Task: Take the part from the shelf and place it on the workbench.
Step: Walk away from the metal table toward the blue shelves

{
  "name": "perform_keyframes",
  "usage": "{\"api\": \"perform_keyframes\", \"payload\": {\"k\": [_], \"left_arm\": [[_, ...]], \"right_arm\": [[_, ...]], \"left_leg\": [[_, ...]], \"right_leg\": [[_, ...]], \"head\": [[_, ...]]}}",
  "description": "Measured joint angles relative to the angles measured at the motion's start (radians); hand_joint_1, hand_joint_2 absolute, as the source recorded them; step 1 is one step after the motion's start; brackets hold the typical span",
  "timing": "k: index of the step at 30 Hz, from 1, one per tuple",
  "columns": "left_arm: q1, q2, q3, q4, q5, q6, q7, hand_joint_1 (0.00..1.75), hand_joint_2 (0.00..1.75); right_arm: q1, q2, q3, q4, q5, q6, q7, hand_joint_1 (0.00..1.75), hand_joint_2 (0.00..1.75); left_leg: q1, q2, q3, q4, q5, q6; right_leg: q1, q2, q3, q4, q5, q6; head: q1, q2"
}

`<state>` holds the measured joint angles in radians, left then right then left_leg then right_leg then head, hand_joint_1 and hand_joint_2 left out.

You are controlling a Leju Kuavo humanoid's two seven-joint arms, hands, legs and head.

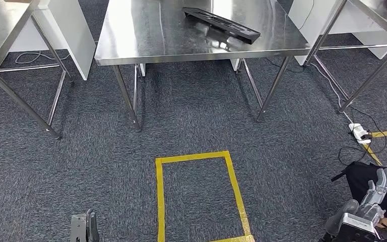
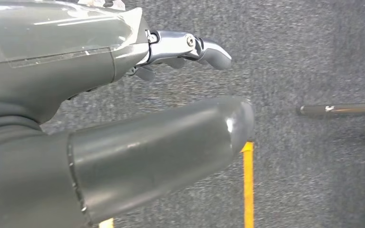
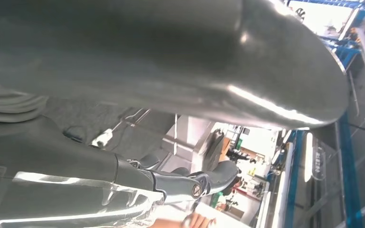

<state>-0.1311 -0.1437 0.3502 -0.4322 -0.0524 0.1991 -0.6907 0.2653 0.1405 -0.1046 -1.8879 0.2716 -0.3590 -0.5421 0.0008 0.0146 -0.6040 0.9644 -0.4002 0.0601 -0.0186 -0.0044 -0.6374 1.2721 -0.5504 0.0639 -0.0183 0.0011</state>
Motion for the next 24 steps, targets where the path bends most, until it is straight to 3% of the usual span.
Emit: {"api": "perform_keyframes", "payload": {"k": [1, 2, 4, 5, 7, 8, 9, 10, 12, 13, 14, 15, 16, 17, 19, 20, 22, 24], "left_arm": [[0.000, 0.000, 0.000, 0.000, 0.000, -0.001, 0.000, 0.00, 0.00], [0.000, -0.001, 0.000, 0.000, -0.001, -0.002, -0.001, 0.00, 0.00], [-0.002, -0.001, -0.001, 0.000, -0.002, -0.005, -0.002, 0.00, 0.00], [-0.002, -0.001, -0.001, 0.000, -0.003, -0.007, -0.003, 0.00, 0.00], [0.000, -0.001, -0.001, 0.001, -0.003, -0.009, -0.004, 0.00, 0.00], [0.003, -0.001, -0.001, 0.001, -0.003, -0.009, -0.004, 0.00, 0.00], [0.005, -0.001, -0.001, 0.002, -0.003, -0.009, -0.005, 0.00, 0.00], [0.007, -0.001, 0.000, 0.003, -0.002, -0.009, -0.005, 0.00, 0.00], [0.008, -0.001, 0.000, 0.003, 0.000, -0.009, -0.006, 0.00, 0.00], [0.008, -0.001, 0.000, 0.003, 0.000, -0.009, -0.007, 0.00, 0.00], [0.008, -0.001, 0.000, 0.003, 0.002, -0.008, -0.007, 0.00, 0.00], [0.008, -0.001, 0.000, 0.003, 0.002, -0.008, -0.007, 0.00, 0.00], [0.007, -0.001, 0.000, 0.003, 0.003, -0.008, -0.008, 0.00, 0.00], [0.006, -0.001, 0.000, 0.003, 0.003, -0.008, -0.008, 0.00, 0.00], [0.003, 0.000, 0.000, 0.001, 0.003, -0.008, -0.010, 0.00, 0.00], [0.002, 0.000, 0.000, 0.001, 0.003, -0.008, -0.010, 0.00, 0.00], [0.002, -0.001, 0.000, 0.000, 0.002, -0.004, -0.010, 0.00, 0.00], [0.002, -0.001, 0.000, 0.000, -0.001, 0.003, -0.007, 0.00, 0.00]], "right_arm": [[0.000, 0.000, -0.001, 0.000, 0.000, 0.000, 0.000, 0.00, 0.00], [0.000, 0.000, -0.002, 0.000, -0.001, 0.000, 0.000, 0.00, 0.00], [0.000, 0.000, -0.003, -0.002, -0.003, 0.000, 0.000, 0.00, 0.00], [0.001, 0.001, -0.004, -0.004, -0.005, 0.000, -0.001, 0.00, 0.00], [0.005, 0.002, -0.007, -0.006, -0.007, 0.000, -0.002, 0.00, 0.00], [0.007, 0.002, -0.009, -0.006, -0.007, 0.000, -0.002, 0.00, 0.00], [0.009, 0.004, -0.011, -0.006, -0.008, 0.001, -0.003, 0.00, 0.00], [0.010, 0.005, -0.012, -0.006, -0.008, 0.001, -0.003, 0.00, 0.00], [0.011, 0.008, -0.013, -0.006, -0.008, 0.004, -0.004, 0.00, 0.00], [0.011, 0.008, -0.014, -0.006, -0.008, 0.005, -0.005, 0.00, 0.00], [0.011, 0.009, -0.015, -0.006, -0.008, 0.006, -0.006, 0.00, 0.00], [0.011, 0.009, -0.016, -0.006, -0.008, 0.006, -0.006, 0.00, 0.00], [0.011, 0.009, -0.016, -0.006, -0.008, 0.007, -0.007, 0.00, 0.00], [0.011, 0.009, -0.017, -0.006, -0.008, 0.007, -0.007, 0.00, 0.00], [0.010, 0.010, -0.017, -0.006, -0.008, 0.008, -0.008, 0.00, 0.00], [0.010, 0.010, -0.017, -0.006, -0.008, 0.008, -0.008, 0.00, 0.00], [0.009, 0.010, -0.017, -0.006, -0.008, 0.008, -0.008, 0.00, 0.00], [0.010, 0.010, -0.017, -0.006, -0.008, 0.007, -0.006, 0.00, 0.00]], "left_leg": [[0.000, 0.000, -0.017, 0.004, 0.014, -0.004], [-0.001, 0.000, -0.033, 0.009, 0.026, -0.009], [-0.003, 0.000, -0.053, 0.016, 0.048, -0.019], [-0.003, 0.000, -0.057, 0.016, 0.060, -0.025], [0.001, -0.002, -0.065, 0.009, 0.081, -0.038], [0.003, -0.003, -0.071, 0.015, 0.067, -0.044], [0.005, -0.005, -0.080, 0.036, 0.030, -0.050], [0.007, -0.007, -0.091, 0.077, -0.026, -0.055], [0.008, -0.008, -0.111, 0.205, -0.137, -0.062], [0.009, -0.008, -0.115, 0.264, -0.158, -0.063], [0.009, -0.008, -0.107, 0.300, -0.153, -0.063], [0.009, -0.008, -0.085, 0.302, -0.128, -0.061], [0.009, -0.008, -0.042, 0.269, -0.101, -0.058], [0.008, -0.010, 0.013, 0.206, -0.093, -0.054], [0.005, -0.013, 0.113, 0.067, -0.113, -0.044], [0.002, -0.015, 0.133, 0.027, -0.129, -0.038], [-0.002, -0.014, 0.126, 0.007, -0.123, -0.021], [0.000, -0.010, 0.109, -0.002, -0.099, -0.002]], "right_leg": [[-0.002, 0.000, 0.048, -0.048, 0.023, 0.009], [-0.003, 0.001, 0.112, -0.125, 0.031, 0.012], [-0.001, 0.002, 0.218, -0.281, 0.006, -0.004], [0.003, 0.002, 0.241, -0.323, -0.007, -0.015], [0.006, 0.000, 0.228, -0.335, 0.001, -0.038], [0.005, -0.002, 0.216, -0.333, 0.013, -0.049], [0.004, -0.003, 0.203, -0.333, 0.027, -0.060], [0.003, -0.005, 0.187, -0.333, 0.041, -0.067], [0.006, -0.005, 0.154, -0.331, 0.070, -0.074], [0.008, -0.005, 0.136, -0.328, 0.084, -0.073], [0.008, -0.005, 0.118, -0.323, 0.097, -0.072], [0.009, -0.005, 0.099, -0.316, 0.108, -0.070], [0.009, -0.005, 0.080, -0.308, 0.117, -0.066], [0.009, -0.005, 0.063, -0.300, 0.125, -0.063], [0.012, -0.007, 0.042, -0.288, 0.140, -0.052], [0.012, -0.008, 0.037, -0.287, 0.148, -0.047], [0.010, -0.011, 0.030, -0.291, 0.162, -0.035], [0.007, -0.008, 0.010, -0.267, 0.137, -0.032]], "head": [[0.000, 0.000], [0.001, 0.000], [0.000, 0.000], [-0.001, 0.000], [-0.002, 0.000], [-0.003, 0.000], [-0.005, 0.000], [-0.007, 0.000], [-0.013, 0.000], [-0.015, 0.000], [-0.015, 0.000], [-0.016, 0.000], [-0.016, 0.000], [-0.017, 0.000], [-0.016, 0.000], [-0.015, 0.000], [-0.013, 0.000], [-0.012, 0.000]]}}
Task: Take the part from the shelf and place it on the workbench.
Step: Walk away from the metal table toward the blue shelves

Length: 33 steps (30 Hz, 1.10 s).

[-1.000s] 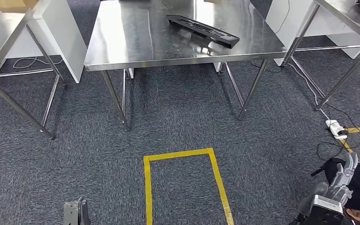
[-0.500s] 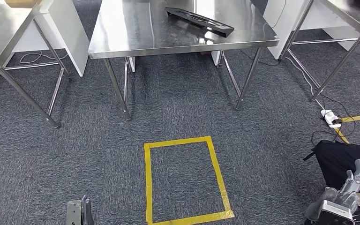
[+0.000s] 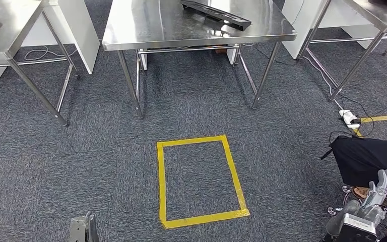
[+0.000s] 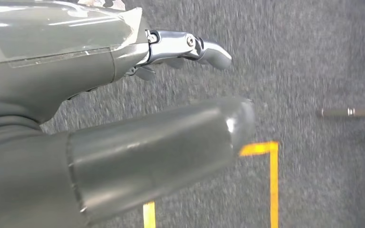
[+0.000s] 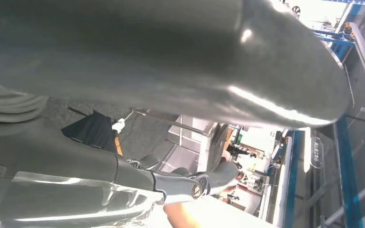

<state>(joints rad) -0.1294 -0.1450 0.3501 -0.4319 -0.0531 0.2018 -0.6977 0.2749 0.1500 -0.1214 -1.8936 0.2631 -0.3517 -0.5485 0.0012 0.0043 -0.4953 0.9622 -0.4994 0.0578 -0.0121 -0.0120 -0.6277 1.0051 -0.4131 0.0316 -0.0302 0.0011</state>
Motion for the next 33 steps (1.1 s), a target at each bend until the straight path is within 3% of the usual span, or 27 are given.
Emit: {"api": "perform_keyframes", "payload": {"k": [2, 4, 5, 6, 8, 10, 12, 16, 18, 24, 28, 30, 33], "left_arm": [[0.000, 0.000, 0.000, 0.000, 0.000, 0.001, 0.002, 0.00, 0.00], [0.001, 0.000, 0.000, 0.000, 0.002, -0.003, 0.003, 0.00, 0.00], [0.002, 0.000, 0.000, 0.000, 0.003, -0.005, 0.003, 0.00, 0.00], [0.002, 0.000, 0.001, 0.000, 0.004, -0.007, 0.003, 0.00, 0.00], [0.002, 0.000, 0.001, 0.000, 0.007, -0.010, 0.003, 0.00, 0.00], [0.002, 0.000, 0.001, -0.001, 0.009, -0.010, 0.001, 0.00, 0.00], [0.002, -0.001, 0.001, -0.002, 0.010, -0.010, 0.000, 0.00, 0.00], [0.002, -0.001, 0.001, -0.007, 0.010, -0.009, 0.000, 0.00, 0.00], [0.002, -0.002, 0.001, -0.008, 0.010, -0.007, 0.001, 0.00, 0.00], [0.000, -0.001, 0.001, -0.016, 0.002, -0.006, 0.008, 0.00, 0.00], [-0.009, -0.002, 0.000, -0.018, -0.001, -0.007, 0.012, 0.00, 0.00], [-0.013, -0.003, 0.000, -0.021, -0.002, -0.007, 0.013, 0.00, 0.00], [-0.017, -0.004, 0.001, -0.022, -0.002, -0.006, 0.014, 0.00, 0.00]], "right_arm": [[0.000, -0.001, 0.000, 0.000, -0.001, -0.001, 0.002, 0.00, 0.00], [0.000, -0.002, 0.000, 0.002, -0.005, -0.002, 0.005, 0.00, 0.00], [0.000, -0.003, 0.000, 0.003, -0.006, -0.002, 0.006, 0.00, 0.00], [0.000, -0.003, 0.000, 0.005, -0.008, -0.002, 0.007, 0.00, 0.00], [-0.002, -0.004, 0.000, 0.006, -0.009, -0.003, 0.008, 0.00, 0.00], [-0.007, -0.004, 0.000, 0.007, -0.009, -0.003, 0.009, 0.00, 0.00], [-0.011, -0.004, 0.000, 0.007, -0.009, -0.003, 0.010, 0.00, 0.00], [-0.013, -0.005, 0.001, 0.011, -0.019, 0.001, 0.016, 0.00, 0.00], [-0.013, -0.004, 0.001, 0.014, -0.040, 0.012, 0.021, 0.00, 0.00], [-0.014, -0.002, 0.000, 0.025, -0.088, 0.024, 0.029, 0.00, 0.00], [-0.013, 0.001, 0.000, 0.025, -0.095, 0.024, 0.028, 0.00, 0.00], [-0.014, 0.001, 0.000, 0.025, -0.099, 0.022, 0.028, 0.00, 0.00], [-0.013, 0.002, 0.000, 0.027, -0.103, 0.020, 0.028, 0.00, 0.00]], "left_leg": [[0.001, 0.004, -0.023, -0.003, 0.025, 0.009], [0.000, 0.006, -0.048, -0.002, 0.046, 0.009], [0.000, 0.007, -0.061, -0.001, 0.056, 0.008], [0.000, 0.007, -0.072, -0.001, 0.065, 0.006], [0.000, 0.008, -0.087, 0.001, 0.080, 0.000], [-0.004, 0.008, -0.095, 0.007, 0.092, -0.010], [-0.007, 0.008, -0.100, 0.013, 0.099, -0.020], [-0.008, 0.008, -0.103, 0.014, 0.074, -0.003], [-0.007, 0.007, -0.104, 0.013, 0.077, 0.000], [-0.007, 0.004, -0.106, 0.015, 0.111, 0.012], [-0.005, 0.007, -0.105, 0.003, 0.119, 0.008], [0.001, 0.014, -0.101, -0.016, 0.128, 0.004], [0.004, 0.028, -0.107, -0.020, 0.132, 0.003]], "right_leg": [[-0.002, 0.004, -0.035, 0.095, -0.082, -0.007], [-0.004, 0.005, -0.065, 0.223, -0.149, -0.005], [-0.004, 0.006, -0.064, 0.259, -0.155, 0.003], [-0.004, 0.006, -0.043, 0.257, -0.146, 0.013], [-0.005, 0.006, 0.056, 0.138, -0.113, 0.025], [-0.002, 0.007, 0.157, -0.008, -0.105, 0.017], [0.002, 0.009, 0.183, -0.058, -0.109, 0.002], [0.002, 0.009, 0.173, -0.058, -0.102, -0.012], [0.002, 0.009, 0.170, -0.058, -0.096, -0.017], [0.005, 0.009, 0.169, -0.051, -0.095, -0.015], [0.005, 0.010, 0.164, -0.052, -0.099, -0.010], [0.003, 0.010, 0.138, -0.001, -0.131, -0.009], [-0.006, 0.011, 0.036, 0.192, -0.214, -0.007]], "head": [[0.006, 0.000], [0.011, 0.000], [0.012, 0.000], [0.012, 0.000], [0.013, 0.000], [0.013, 0.000], [0.010, 0.000], [0.005, 0.000], [0.003, 0.000], [0.002, 0.000], [0.003, 0.000], [0.005, 0.000], [0.010, 0.000]]}}
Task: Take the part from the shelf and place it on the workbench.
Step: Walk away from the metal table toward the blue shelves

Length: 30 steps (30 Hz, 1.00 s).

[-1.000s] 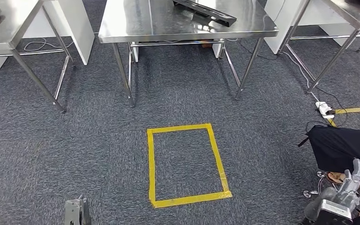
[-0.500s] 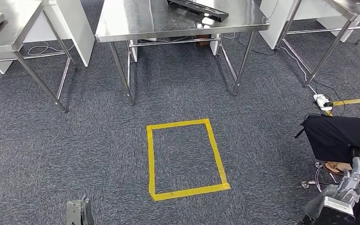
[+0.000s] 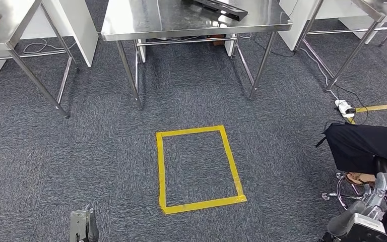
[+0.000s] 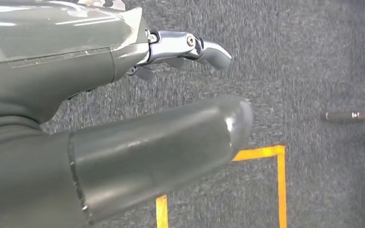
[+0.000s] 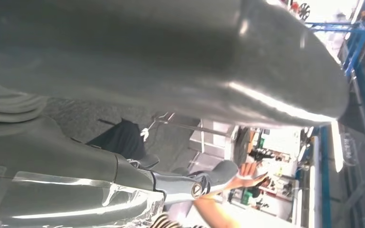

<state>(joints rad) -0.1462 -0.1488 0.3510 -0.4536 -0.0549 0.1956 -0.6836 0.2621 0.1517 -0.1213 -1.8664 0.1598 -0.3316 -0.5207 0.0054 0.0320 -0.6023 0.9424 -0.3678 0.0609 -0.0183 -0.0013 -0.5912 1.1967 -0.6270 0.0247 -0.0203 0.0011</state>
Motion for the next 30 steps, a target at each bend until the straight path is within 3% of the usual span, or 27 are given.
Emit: {"api": "perform_keyframes", "payload": {"k": [1, 2, 4, 5, 6, 8, 10, 12, 14, 16, 17, 19, 21, 22, 23, 25, 27, 29, 30], "left_arm": [[0.000, -0.001, 0.000, 0.000, 0.000, 0.000, 0.000, 0.00, 0.00], [0.000, -0.001, 0.000, 0.000, 0.000, 0.000, 0.000, 0.00, 0.00], [-0.002, -0.003, 0.000, 0.000, 0.000, 0.001, 0.000, 0.00, 0.00], [-0.004, -0.002, 0.000, 0.000, 0.000, 0.002, 0.000, 0.00, 0.00], [-0.005, -0.001, 0.000, 0.000, 0.001, 0.003, 0.000, 0.00, 0.00], [-0.009, 0.002, 0.000, -0.001, 0.002, 0.005, 0.001, 0.00, 0.00], [-0.011, 0.002, 0.000, -0.001, 0.004, 0.006, 0.001, 0.00, 0.00], [-0.011, 0.002, 0.000, -0.001, 0.004, 0.006, 0.001, 0.00, 0.00], [-0.010, 0.003, 0.000, -0.001, 0.004, 0.007, 0.001, 0.00, 0.00], [-0.009, 0.004, 0.000, -0.001, 0.005, 0.008, 0.001, 0.00, 0.00], [-0.009, 0.004, 0.000, -0.001, 0.006, 0.008, 0.001, 0.00, 0.00], [-0.009, 0.004, 0.000, -0.001, 0.007, 0.008, 0.001, 0.00, 0.00], [-0.011, 0.006, 0.000, -0.001, 0.007, 0.009, 0.001, 0.00, 0.00], [-0.012, 0.007, 0.000, -0.001, 0.007, 0.009, 0.001, 0.00, 0.00], [-0.012, 0.008, 0.000, -0.002, 0.007, 0.009, 0.001, 0.00, 0.00], [-0.014, 0.006, 0.000, -0.002, 0.008, 0.010, 0.001, 0.00, 0.00], [-0.017, 0.005, 0.001, -0.002, 0.010, 0.011, 0.000, 0.00, 0.00], [-0.018, 0.004, 0.002, -0.003, 0.012, 0.012, -0.001, 0.00, 0.00], [-0.017, 0.004, 0.002, -0.003, 0.013, 0.012, -0.001, 0.00, 0.00]], "right_arm": [[0.001, 0.000, 0.000, 0.002, -0.001, -0.001, 0.000, 0.00, 0.00], [0.001, 0.000, 0.000, 0.003, -0.001, -0.001, 0.000, 0.00, 0.00], [0.000, 0.000, 0.000, 0.005, -0.002, -0.002, 0.000, 0.00, 0.00], [-0.003, 0.000, 0.000, 0.006, -0.002, -0.002, 0.000, 0.00, 0.00], [-0.006, 0.000, 0.000, 0.007, -0.002, -0.003, 0.000, 0.00, 0.00], [-0.011, 0.001, 0.000, 0.009, -0.003, -0.006, 0.001, 0.00, 0.00], [-0.012, 0.001, 0.000, 0.010, -0.004, -0.008, 0.001, 0.00, 0.00], [-0.013, 0.001, 0.000, 0.010, -0.005, -0.009, 0.001, 0.00, 0.00], [-0.015, 0.002, 0.001, 0.012, -0.006, -0.009, 0.001, 0.00, 0.00], [-0.016, 0.002, 0.001, 0.016, -0.009, -0.009, 0.000, 0.00, 0.00], [-0.016, 0.002, 0.001, 0.018, -0.010, -0.010, 0.000, 0.00, 0.00], [-0.016, 0.002, 0.001, 0.021, -0.012, -0.010, 0.000, 0.00, 0.00], [-0.018, 0.002, 0.001, 0.023, -0.012, -0.011, 0.000, 0.00, 0.00], [-0.019, 0.002, 0.001, 0.023, -0.012, -0.011, 0.000, 0.00, 0.00], [-0.020, 0.003, 0.001, 0.024, -0.012, -0.012, 0.000, 0.00, 0.00], [-0.022, 0.003, 0.001, 0.025, -0.012, -0.014, 0.000, 0.00, 0.00], [-0.024, 0.002, 0.001, 0.025, -0.011, -0.015, 0.000, 0.00, 0.00], [-0.028, 0.002, 0.001, 0.026, -0.010, -0.016, 0.001, 0.00, 0.00], [-0.031, 0.003, 0.001, 0.027, -0.010, -0.016, 0.001, 0.00, 0.00]], "left_leg": [[0.000, 0.006, -0.003, 0.002, 0.000, -0.001], [0.002, 0.013, -0.007, 0.005, 0.000, -0.003], [0.005, 0.027, -0.014, 0.019, -0.003, -0.012], [0.004, 0.033, -0.018, 0.029, -0.007, -0.019], [0.003, 0.040, -0.020, 0.040, -0.011, -0.028], [0.003, 0.055, -0.020, 0.050, -0.016, -0.046], [0.011, 0.066, -0.018, 0.051, -0.017, -0.061], [0.017, 0.035, -0.032, 0.088, -0.057, -0.074], [0.018, -0.012, -0.076, 0.202, -0.143, -0.078], [0.017, -0.028, -0.117, 0.315, -0.199, -0.074], [0.016, -0.031, -0.117, 0.328, -0.197, -0.069], [0.012, -0.047, -0.062, 0.245, -0.147, -0.052], [0.008, -0.092, 0.012, 0.118, -0.102, -0.030], [0.005, -0.106, 0.032, 0.081, -0.094, -0.023], [0.002, -0.110, 0.039, 0.067, -0.094, -0.019], [0.000, -0.085, 0.043, 0.056, -0.088, -0.015], [0.003, -0.059, 0.050, 0.034, -0.075, -0.008], [0.004, -0.031, 0.052, 0.022, -0.067, -0.003], [0.003, -0.018, 0.049, 0.021, -0.066, -0.002]], "right_leg": [[-0.004, 0.000, -0.022, 0.038, -0.008, 0.008], [-0.008, -0.001, -0.025, 0.038, 0.001, 0.019], [-0.017, -0.020, 0.027, -0.073, 0.056, 0.048], [-0.020, -0.043, 0.055, -0.135, 0.082, 0.056], [-0.020, -0.061, 0.075, -0.180, 0.101, 0.054], [-0.016, -0.072, 0.077, -0.199, 0.114, 0.031], [-0.012, -0.049, 0.071, -0.198, 0.123, 0.006], [-0.013, -0.027, 0.066, -0.199, 0.136, -0.011], [-0.010, -0.006, 0.057, -0.199, 0.148, -0.022], [-0.003, 0.018, 0.046, -0.198, 0.156, -0.025], [0.001, 0.031, 0.043, -0.198, 0.159, -0.025], [0.005, 0.058, 0.042, -0.198, 0.162, -0.022], [0.006, 0.080, 0.041, -0.197, 0.164, -0.018], [0.005, 0.090, 0.038, -0.197, 0.166, -0.014], [0.002, 0.099, 0.035, -0.198, 0.169, -0.009], [-0.001, 0.114, 0.028, -0.200, 0.175, 0.002], [0.001, 0.085, 0.007, -0.173, 0.161, 0.006], [0.001, 0.032, -0.047, -0.071, 0.111, 0.002], [0.000, 0.020, -0.080, -0.004, 0.082, 0.001]], "head": [[0.000, 0.000], [0.001, 0.000], [0.002, 0.000], [0.003, 0.000], [0.003, 0.000], [0.001, 0.000], [-0.002, 0.000], [-0.006, 0.000], [-0.012, 0.000], [-0.016, 0.000], [-0.016, 0.000], [-0.017, 0.000], [-0.015, 0.000], [-0.015, 0.000], [-0.015, 0.000], [-0.018, 0.000], [-0.014, 0.000], [-0.007, 0.000], [-0.004, 0.000]]}}
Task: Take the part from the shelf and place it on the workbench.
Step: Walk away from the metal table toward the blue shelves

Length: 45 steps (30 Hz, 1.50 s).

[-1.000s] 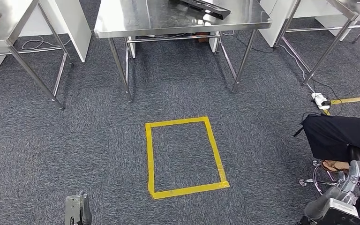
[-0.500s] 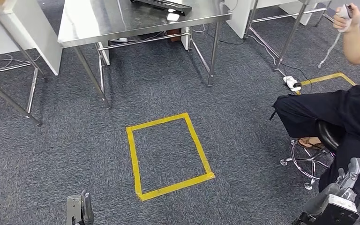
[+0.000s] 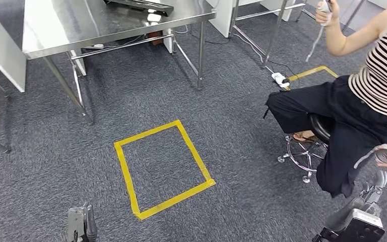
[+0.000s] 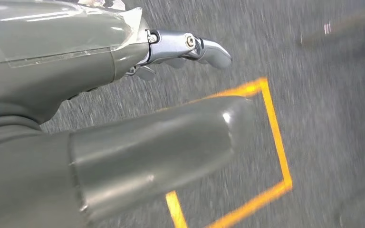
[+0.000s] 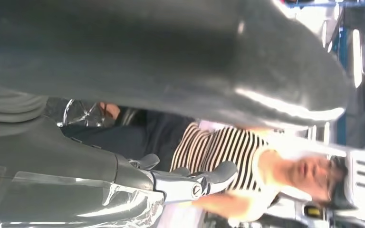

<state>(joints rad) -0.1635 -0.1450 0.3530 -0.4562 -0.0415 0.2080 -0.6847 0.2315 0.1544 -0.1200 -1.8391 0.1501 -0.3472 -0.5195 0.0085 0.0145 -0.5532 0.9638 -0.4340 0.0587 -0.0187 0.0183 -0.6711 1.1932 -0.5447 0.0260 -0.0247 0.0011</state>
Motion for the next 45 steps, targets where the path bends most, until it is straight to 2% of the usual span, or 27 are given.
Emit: {"api": "perform_keyframes", "payload": {"k": [2, 3, 5, 6, 8, 10, 11, 13, 15, 16, 17, 18, 19, 21, 23, 26, 28, 30, 32, 33, 34, 36, 38, 40, 42, 43, 45], "left_arm": [[0.002, -0.001, 0.000, 0.000, 0.004, 0.001, 0.000, 0.00, 0.00], [0.003, -0.001, 0.000, 0.000, 0.006, 0.001, 0.000, 0.00, 0.00], [0.003, -0.003, 0.001, 0.000, 0.007, 0.001, 0.000, 0.00, 0.00], [0.002, -0.003, 0.001, 0.000, 0.007, 0.001, 0.000, 0.00, 0.00], [0.002, -0.003, 0.001, 0.000, 0.007, 0.001, -0.001, 0.00, 0.00], [0.001, -0.005, 0.001, 0.000, 0.007, 0.000, -0.002, 0.00, 0.00], [0.001, -0.006, 0.001, 0.000, 0.007, 0.000, -0.002, 0.00, 0.00], [0.002, -0.006, 0.001, 0.000, 0.007, -0.001, -0.003, 0.00, 0.00], [0.006, -0.006, 0.001, 0.000, 0.007, -0.001, -0.003, 0.00, 0.00], [0.008, -0.006, 0.002, 0.001, 0.008, 0.000, -0.003, 0.00, 0.00], [0.010, -0.006, 0.002, 0.001, 0.008, 0.000, -0.003, 0.00, 0.00], [0.011, -0.006, 0.002, 0.002, 0.009, 0.001, -0.003, 0.00, 0.00], [0.011, -0.006, 0.002, 0.002, 0.009, 0.002, -0.003, 0.00, 0.00], [0.011, -0.003, 0.002, 0.002, 0.009, 0.002, -0.003, 0.00, 0.00], [0.010, 0.000, 0.003, 0.003, 0.011, 0.002, -0.003, 0.00, 0.00], [0.007, 0.001, 0.005, 0.007, 0.022, 0.002, 0.004, 0.00, 0.00], [0.004, 0.002, 0.009, 0.016, 0.028, 0.004, 0.017, 0.00, 0.00], [0.005, 0.005, 0.013, 0.034, 0.030, 0.017, 0.037, 0.00, 0.00], [0.006, 0.010, 0.017, 0.058, 0.031, 0.038, 0.062, 0.00, 0.00], [0.006, 0.012, 0.020, 0.071, 0.031, 0.047, 0.075, 0.00, 0.00], [0.007, 0.013, 0.022, 0.084, 0.030, 0.055, 0.086, 0.00, 0.00], [0.008, 0.016, 0.026, 0.107, 0.027, 0.065, 0.107, 0.00, 0.00], [0.011, 0.021, 0.030, 0.127, 0.027, 0.073, 0.127, 0.00, 0.00], [0.019, 0.026, 0.037, 0.145, 0.040, 0.081, 0.147, 0.00, 0.00], [0.030, 0.029, 0.051, 0.163, 0.063, 0.090, 0.184, 0.00, 0.00], [0.039, 0.032, 0.060, 0.173, 0.074, 0.097, 0.207, 0.00, 0.00], [0.065, 0.038, 0.078, 0.195, 0.082, 0.123, 0.266, 0.00, 0.00]], "right_arm": [[-0.001, 0.001, 0.000, 0.004, 0.002, 0.001, 0.002, 0.00, 0.00], [-0.001, 0.001, 0.000, 0.005, 0.005, 0.002, 0.003, 0.00, 0.00], [-0.004, 0.000, 0.000, 0.006, 0.010, 0.006, 0.005, 0.00, 0.00], [-0.006, 0.001, 0.000, 0.007, 0.012, 0.008, 0.006, 0.00, 0.00], [-0.010, 0.001, -0.001, 0.008, 0.013, 0.011, 0.007, 0.00, 0.00], [-0.011, 0.000, -0.002, 0.010, 0.013, 0.015, 0.008, 0.00, 0.00], [-0.011, 0.000, -0.002, 0.010, 0.013, 0.017, 0.008, 0.00, 0.00], [-0.013, 0.000, -0.003, 0.012, 0.013, 0.019, 0.008, 0.00, 0.00], [-0.015, 0.001, -0.003, 0.014, 0.013, 0.022, 0.008, 0.00, 0.00], [-0.016, 0.002, -0.004, 0.016, 0.011, 0.023, 0.008, 0.00, 0.00], [-0.015, 0.002, -0.004, 0.018, 0.010, 0.024, 0.008, 0.00, 0.00], [-0.015, 0.003, -0.005, 0.020, 0.008, 0.024, 0.008, 0.00, 0.00], [-0.015, 0.004, -0.006, 0.022, 0.006, 0.025, 0.008, 0.00, 0.00], [-0.015, 0.005, -0.007, 0.023, 0.002, 0.026, 0.009, 0.00, 0.00], [-0.015, 0.006, -0.009, 0.026, -0.005, 0.027, 0.010, 0.00, 0.00], [-0.014, 0.008, -0.026, 0.039, 0.006, 0.004, 0.023, 0.00, 0.00], [-0.024, 0.010, -0.055, 0.078, 0.042, -0.047, 0.050, 0.00, 0.00], [-0.048, 0.010, -0.093, 0.158, 0.073, -0.093, 0.082, 0.00, 0.00], [-0.085, 0.003, -0.142, 0.300, 0.105, -0.137, 0.099, 0.00, 0.00], [-0.111, -0.005, -0.171, 0.399, 0.136, -0.173, 0.104, 0.00, 0.00], [-0.138, -0.017, -0.201, 0.514, 0.176, -0.212, 0.106, 0.00, 0.00], [-0.191, -0.049, -0.256, 0.750, 0.305, -0.266, 0.147, 0.00, 0.00], [-0.225, -0.075, -0.306, 0.948, 0.487, -0.277, 0.245, 0.00, 0.00], [-0.242, -0.090, -0.351, 1.107, 0.629, -0.277, 0.345, 0.00, 0.00], [-0.252, -0.097, -0.391, 1.243, 0.667, -0.256, 0.427, 0.00, 0.00], [-0.255, -0.098, -0.411, 1.301, 0.661, -0.234, 0.471, 0.00, 0.00], [-0.257, -0.095, -0.448, 1.393, 0.636, -0.178, 0.565, 0.00, 0.00]], "left_leg": [[-0.001, 0.029, -0.005, 0.001, 0.001, -0.001], [0.000, 0.043, -0.007, 0.002, 0.002, -0.002], [0.000, 0.067, -0.007, 0.008, 0.000, -0.008], [-0.003, 0.077, -0.008, 0.013, -0.003, -0.014], [-0.007, 0.093, -0.007, 0.020, -0.007, -0.028], [-0.005, 0.110, -0.004, 0.020, -0.007, -0.041], [-0.001, 0.105, -0.004, 0.024, -0.012, -0.048], [0.005, 0.057, -0.025, 0.078, -0.058, -0.059], [0.007, 0.002, -0.078, 0.202, -0.137, -0.065], [0.007, -0.008, -0.105, 0.263, -0.163, -0.064], [0.007, -0.012, -0.121, 0.297, -0.171, -0.062], [0.007, -0.015, -0.119, 0.294, -0.158, -0.058], [0.006, -0.021, -0.098, 0.254, -0.128, -0.052], [0.004, -0.063, -0.026, 0.118, -0.061, -0.035], [0.001, -0.095, 0.014, 0.035, -0.036, -0.023], [-0.004, -0.065, 0.019, 0.017, -0.029, -0.017], [-0.001, -0.037, 0.024, -0.001, -0.016, -0.006], [-0.002, -0.008, 0.022, -0.009, -0.009, 0.000], [-0.004, 0.023, 0.016, -0.009, -0.008, 0.000], [-0.005, 0.038, 0.014, -0.008, -0.007, 0.000], [-0.005, 0.051, 0.013, -0.007, -0.007, -0.001], [-0.007, 0.073, 0.012, -0.002, -0.008, -0.006], [-0.010, 0.089, 0.012, 0.005, -0.014, -0.018], [-0.010, 0.102, 0.015, 0.008, -0.017, -0.032], [-0.003, 0.091, 0.015, 0.018, -0.030, -0.046], [0.000, 0.068, 0.006, 0.044, -0.053, -0.053], [0.004, 0.012, -0.039, 0.154, -0.128, -0.061]], "right_leg": [[-0.004, -0.008, -0.031, 0.077, -0.023, 0.011], [-0.007, -0.012, -0.016, 0.057, -0.012, 0.021], [-0.011, -0.042, 0.067, -0.080, 0.034, 0.040], [-0.012, -0.064, 0.106, -0.146, 0.053, 0.041], [-0.008, -0.084, 0.136, -0.206, 0.067, 0.028], [-0.004, -0.064, 0.130, -0.205, 0.072, 0.009], [-0.005, -0.054, 0.130, -0.206, 0.076, 0.001], [-0.009, -0.034, 0.129, -0.208, 0.086, -0.014], [-0.008, -0.013, 0.121, -0.208, 0.094, -0.024], [-0.005, 0.000, 0.116, -0.208, 0.097, -0.026], [-0.002, 0.013, 0.113, -0.207, 0.099, -0.027], [0.000, 0.027, 0.112, -0.207, 0.101, -0.026], [0.002, 0.041, 0.112, -0.207, 0.103, -0.025], [0.005, 0.066, 0.111, -0.207, 0.106, -0.021], [0.004, 0.088, 0.105, -0.206, 0.112, -0.014], [-0.002, 0.109, 0.090, -0.207, 0.121, 0.004], [0.001, 0.069, 0.062, -0.162, 0.098, 0.005], [0.003, 0.014, 0.005, -0.046, 0.043, 0.000], [-0.002, -0.004, -0.040, 0.056, 0.007, 0.005], [-0.005, -0.009, -0.037, 0.060, 0.008, 0.014], [-0.007, -0.016, -0.011, 0.021, 0.024, 0.024], [-0.010, -0.049, 0.076, -0.122, 0.066, 0.037], [-0.006, -0.075, 0.127, -0.209, 0.085, 0.028], [0.000, -0.067, 0.127, -0.218, 0.087, 0.010], [-0.003, -0.050, 0.129, -0.221, 0.091, -0.004], [-0.005, -0.041, 0.130, -0.222, 0.095, -0.010], [-0.005, -0.020, 0.128, -0.222, 0.101, -0.020]], "head": [[0.001, 0.000], [0.002, 0.000], [0.003, 0.000], [0.003, 0.000], [0.001, 0.000], [-0.002, 0.000], [-0.002, 0.000], [-0.007, 0.000], [-0.014, 0.000], [-0.015, 0.000], [-0.016, 0.000], [-0.016, 0.000], [-0.017, 0.000], [-0.017, 0.000], [-0.017, 0.000], [-0.018, 0.000], [-0.014, 0.000], [-0.007, 0.000], [-0.005, 0.000], [-0.004, 0.000], [-0.004, 0.000], [-0.001, 0.000], [0.000, 0.000], [0.000, 0.000], [-0.002, 0.000], [-0.004, 0.000], [-0.010, 0.000]]}}
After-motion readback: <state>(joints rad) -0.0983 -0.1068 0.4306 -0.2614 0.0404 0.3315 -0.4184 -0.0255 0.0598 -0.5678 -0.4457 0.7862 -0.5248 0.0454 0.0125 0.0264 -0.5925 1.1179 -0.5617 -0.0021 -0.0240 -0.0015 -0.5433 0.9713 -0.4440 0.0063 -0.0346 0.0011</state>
